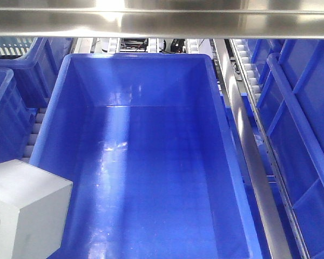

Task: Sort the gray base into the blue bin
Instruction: 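Turn and approach the empty blue bin on the roller rack, then lower the gray block into the blue bin with the left gripper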

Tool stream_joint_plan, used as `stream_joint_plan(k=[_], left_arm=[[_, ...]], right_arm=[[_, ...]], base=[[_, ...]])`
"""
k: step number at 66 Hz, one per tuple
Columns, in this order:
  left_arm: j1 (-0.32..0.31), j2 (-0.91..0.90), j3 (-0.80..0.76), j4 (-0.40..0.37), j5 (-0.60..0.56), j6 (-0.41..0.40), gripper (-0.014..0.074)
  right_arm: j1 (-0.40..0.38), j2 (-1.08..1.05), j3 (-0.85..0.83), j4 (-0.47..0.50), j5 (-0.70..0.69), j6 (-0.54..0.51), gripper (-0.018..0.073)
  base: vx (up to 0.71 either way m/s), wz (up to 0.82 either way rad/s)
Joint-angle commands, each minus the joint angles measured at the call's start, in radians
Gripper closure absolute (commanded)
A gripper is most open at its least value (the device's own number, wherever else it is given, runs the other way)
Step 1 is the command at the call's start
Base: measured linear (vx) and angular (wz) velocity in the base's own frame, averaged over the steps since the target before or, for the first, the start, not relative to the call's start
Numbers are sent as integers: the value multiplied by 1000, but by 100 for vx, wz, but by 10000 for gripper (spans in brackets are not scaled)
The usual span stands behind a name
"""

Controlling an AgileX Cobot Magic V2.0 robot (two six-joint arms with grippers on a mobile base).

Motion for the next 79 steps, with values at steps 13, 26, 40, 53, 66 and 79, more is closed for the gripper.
stream_joint_plan(k=[13, 26, 40, 53, 66, 79], left_arm=[[-6, 8, -28, -11, -104, -12, 602], [-6, 8, -28, -20, -100, -12, 602], [-6, 28, -31, -50, -121, -30, 601], [-6, 226, -94, -91, -187, -30, 598], [-6, 525, -230, -91, -247, -30, 593], [-8, 798, -373, -91, -296, -30, 589]], right_arm=[[-5, -11, 14, -11, -78, -5, 568], [-5, -11, 14, -11, -78, -5, 568], [-5, -11, 14, -11, -78, -5, 568], [-5, -11, 14, -11, -78, -5, 568], [-5, -11, 14, -11, -78, -5, 568], [-5, -11, 14, -11, -78, -5, 568]], base=[[0, 0], [0, 0], [0, 0], [0, 0], [0, 0], [0, 0]])
